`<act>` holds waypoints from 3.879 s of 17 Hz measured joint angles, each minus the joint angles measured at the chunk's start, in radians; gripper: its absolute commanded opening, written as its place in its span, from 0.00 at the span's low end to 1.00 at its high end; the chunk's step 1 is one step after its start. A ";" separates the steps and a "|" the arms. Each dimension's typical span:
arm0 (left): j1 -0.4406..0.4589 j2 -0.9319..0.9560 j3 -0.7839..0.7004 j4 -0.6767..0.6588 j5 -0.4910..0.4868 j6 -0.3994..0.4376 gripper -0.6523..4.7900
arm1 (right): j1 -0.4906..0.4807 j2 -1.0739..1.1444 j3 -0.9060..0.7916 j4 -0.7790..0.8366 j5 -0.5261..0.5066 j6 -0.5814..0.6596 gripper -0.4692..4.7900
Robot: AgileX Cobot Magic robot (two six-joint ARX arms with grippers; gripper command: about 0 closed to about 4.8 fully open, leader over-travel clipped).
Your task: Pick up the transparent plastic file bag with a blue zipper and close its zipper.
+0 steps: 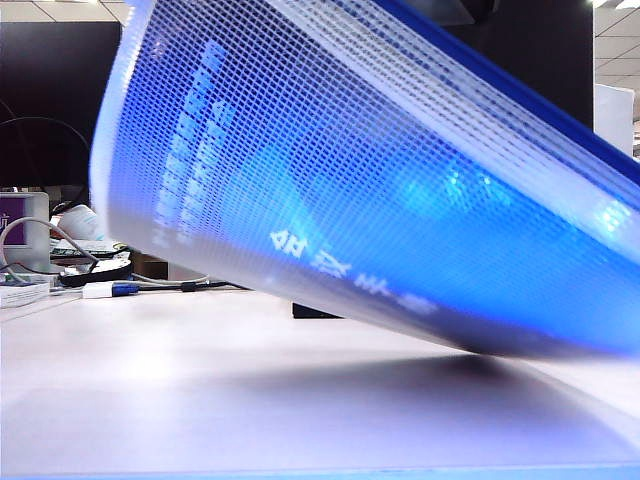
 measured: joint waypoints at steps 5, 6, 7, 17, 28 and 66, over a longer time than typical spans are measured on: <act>-0.014 0.000 0.000 0.002 0.046 0.043 0.11 | 0.000 0.008 0.000 0.015 -0.032 -0.004 0.42; -0.013 0.000 0.000 0.014 0.047 0.045 0.11 | 0.000 0.011 0.000 0.016 -0.048 -0.004 0.42; -0.013 0.000 0.000 0.039 0.063 0.045 0.11 | 0.000 0.011 0.000 0.022 -0.056 -0.002 0.42; -0.010 0.013 0.000 0.207 -0.042 -0.100 0.11 | 0.000 0.011 0.000 0.150 0.120 0.030 0.09; 0.100 0.013 -0.002 0.401 -0.097 -0.308 0.11 | 0.002 0.010 0.000 0.027 0.471 0.002 0.09; 0.238 -0.122 -0.020 0.504 -0.644 -0.829 0.59 | -0.226 -0.063 0.127 -0.199 0.550 0.195 0.86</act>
